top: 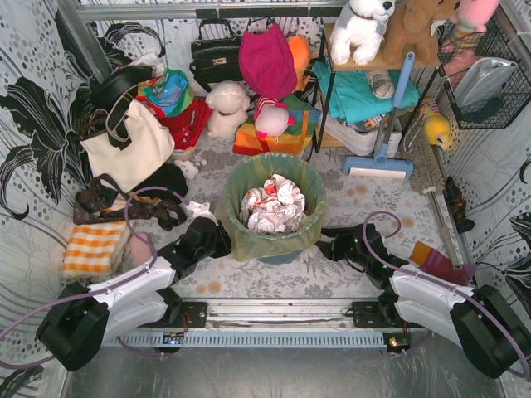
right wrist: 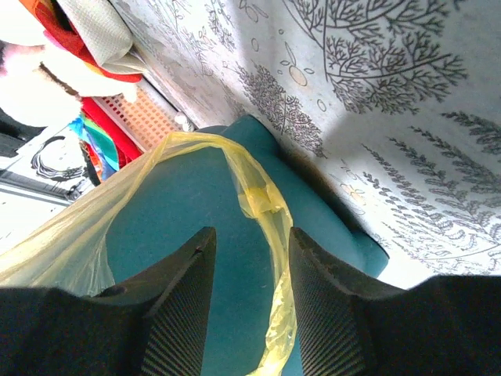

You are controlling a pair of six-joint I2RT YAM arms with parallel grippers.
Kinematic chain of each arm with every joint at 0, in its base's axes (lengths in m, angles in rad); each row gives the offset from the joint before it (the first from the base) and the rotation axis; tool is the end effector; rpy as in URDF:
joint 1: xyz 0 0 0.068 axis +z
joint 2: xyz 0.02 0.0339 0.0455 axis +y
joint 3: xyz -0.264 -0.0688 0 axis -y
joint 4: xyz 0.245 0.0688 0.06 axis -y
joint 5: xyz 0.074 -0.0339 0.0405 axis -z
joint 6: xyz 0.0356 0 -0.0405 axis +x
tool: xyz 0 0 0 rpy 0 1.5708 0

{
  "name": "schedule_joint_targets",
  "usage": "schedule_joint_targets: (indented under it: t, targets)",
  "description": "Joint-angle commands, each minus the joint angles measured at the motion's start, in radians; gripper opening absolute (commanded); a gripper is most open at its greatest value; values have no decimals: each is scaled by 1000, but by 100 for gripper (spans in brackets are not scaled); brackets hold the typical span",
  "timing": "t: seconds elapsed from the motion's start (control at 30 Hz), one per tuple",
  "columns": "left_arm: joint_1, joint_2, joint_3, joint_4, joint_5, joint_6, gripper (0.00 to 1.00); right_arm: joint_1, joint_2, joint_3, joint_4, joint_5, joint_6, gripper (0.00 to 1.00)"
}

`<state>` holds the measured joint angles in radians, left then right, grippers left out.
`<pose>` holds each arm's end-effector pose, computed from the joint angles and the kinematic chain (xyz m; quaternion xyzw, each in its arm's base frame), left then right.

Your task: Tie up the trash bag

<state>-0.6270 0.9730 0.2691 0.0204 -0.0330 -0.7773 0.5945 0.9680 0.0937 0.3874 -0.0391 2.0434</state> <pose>0.1481 -0.1058 0.1497 -0.0749 0.9000 -0.2658 0.3373 0.1404 0.0966 0.1303 0.5601 0.6481 0.5036 0.1123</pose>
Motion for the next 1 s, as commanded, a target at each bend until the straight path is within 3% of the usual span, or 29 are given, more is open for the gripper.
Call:
schedule_joint_targets:
  t: [0.0,0.3,0.47,0.67,0.8,0.97]
  targets:
    - [5,8,20,10,-4,7,0,5,-31,8,-93,35,39,43]
    - [4,8,14,10,-5,13,0,5,69,12,-52,-30,-8,43]
    - [4,-1,10,13,-10,7,0,5,165,-18,155,-75,9,42]
    - [4,-4,7,19,-9,1,0,7,239,-13,268,-119,9,37]
    - [4,-9,5,16,-11,1,0,8,222,-7,253,-112,12,29]
    - [4,-15,8,5,-14,4,0,10,172,-2,190,-92,7,7]
